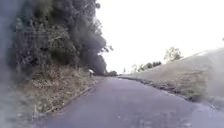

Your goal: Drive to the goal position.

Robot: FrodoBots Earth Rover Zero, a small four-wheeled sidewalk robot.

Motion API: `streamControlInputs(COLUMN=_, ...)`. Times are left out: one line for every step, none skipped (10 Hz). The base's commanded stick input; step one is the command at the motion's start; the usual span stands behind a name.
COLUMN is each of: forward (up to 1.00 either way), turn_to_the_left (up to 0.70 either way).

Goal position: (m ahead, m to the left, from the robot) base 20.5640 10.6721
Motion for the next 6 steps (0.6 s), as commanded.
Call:
streamControlInputs(forward=1.0, turn_to_the_left=0.0)
streamControlInputs(forward=1.0, turn_to_the_left=0.0)
streamControlInputs(forward=1.0, turn_to_the_left=0.0)
streamControlInputs(forward=1.0, turn_to_the_left=0.0)
streamControlInputs(forward=1.0, turn_to_the_left=0.0)
streamControlInputs(forward=1.0, turn_to_the_left=0.0)
